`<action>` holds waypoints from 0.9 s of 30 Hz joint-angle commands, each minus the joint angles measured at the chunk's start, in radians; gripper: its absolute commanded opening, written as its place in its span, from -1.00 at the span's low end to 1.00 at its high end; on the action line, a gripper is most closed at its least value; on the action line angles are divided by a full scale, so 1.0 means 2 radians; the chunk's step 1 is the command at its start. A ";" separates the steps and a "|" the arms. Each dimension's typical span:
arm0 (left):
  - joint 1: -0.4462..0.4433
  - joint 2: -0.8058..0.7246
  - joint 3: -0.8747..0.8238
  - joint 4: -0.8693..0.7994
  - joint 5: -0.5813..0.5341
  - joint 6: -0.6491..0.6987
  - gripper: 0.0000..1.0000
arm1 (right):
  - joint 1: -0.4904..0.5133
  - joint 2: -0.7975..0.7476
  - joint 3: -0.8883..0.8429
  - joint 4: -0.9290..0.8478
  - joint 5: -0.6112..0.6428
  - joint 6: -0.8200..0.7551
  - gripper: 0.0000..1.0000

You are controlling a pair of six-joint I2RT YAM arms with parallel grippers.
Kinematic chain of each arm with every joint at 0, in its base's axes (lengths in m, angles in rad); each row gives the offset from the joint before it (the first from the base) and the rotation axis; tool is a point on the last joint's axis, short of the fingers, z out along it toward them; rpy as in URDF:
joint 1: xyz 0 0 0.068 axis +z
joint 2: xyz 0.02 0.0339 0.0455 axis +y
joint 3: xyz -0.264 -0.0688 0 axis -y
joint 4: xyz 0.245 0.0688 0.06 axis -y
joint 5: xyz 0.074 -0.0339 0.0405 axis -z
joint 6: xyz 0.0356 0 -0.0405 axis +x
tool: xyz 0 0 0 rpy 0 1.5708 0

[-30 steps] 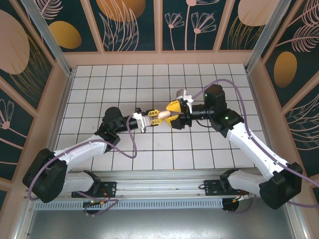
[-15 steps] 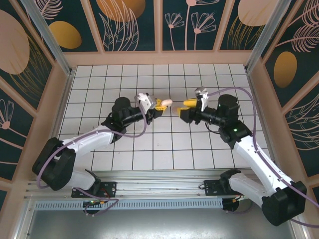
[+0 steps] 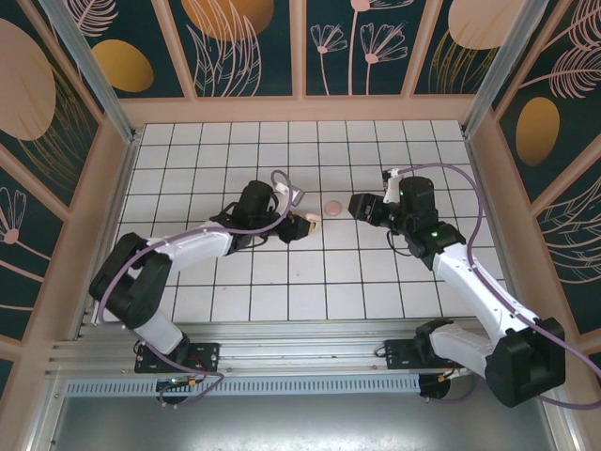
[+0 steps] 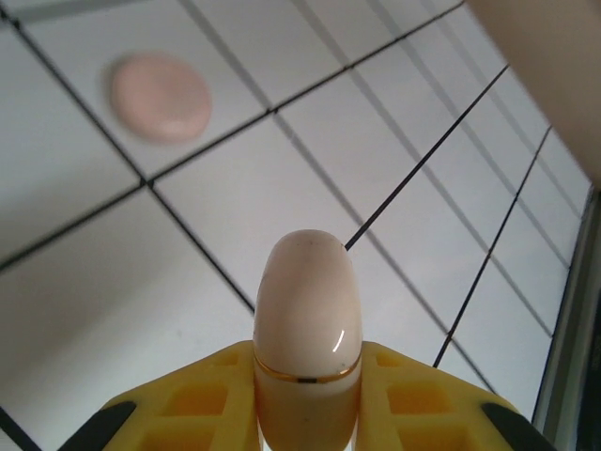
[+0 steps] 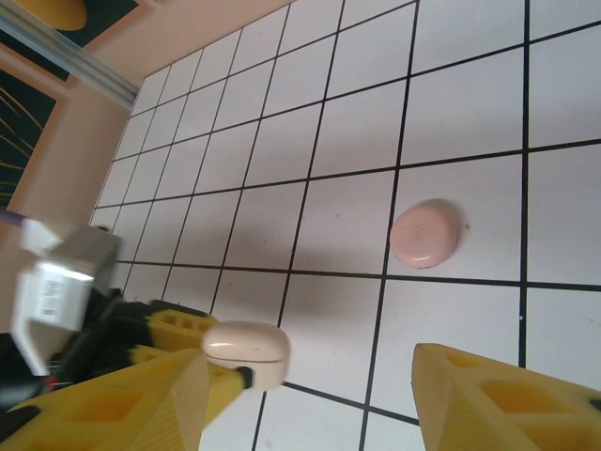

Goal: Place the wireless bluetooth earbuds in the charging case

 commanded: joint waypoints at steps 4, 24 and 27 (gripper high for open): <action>0.000 0.042 0.020 -0.064 -0.003 -0.011 -0.44 | -0.002 -0.003 0.010 -0.006 0.014 0.007 0.18; 0.074 -0.058 0.008 -0.097 -0.152 -0.005 0.98 | -0.085 -0.014 -0.041 0.052 0.082 -0.086 0.98; 0.110 -0.123 -0.019 -0.064 -0.223 0.001 0.98 | -0.118 -0.028 -0.075 0.109 0.123 -0.128 0.98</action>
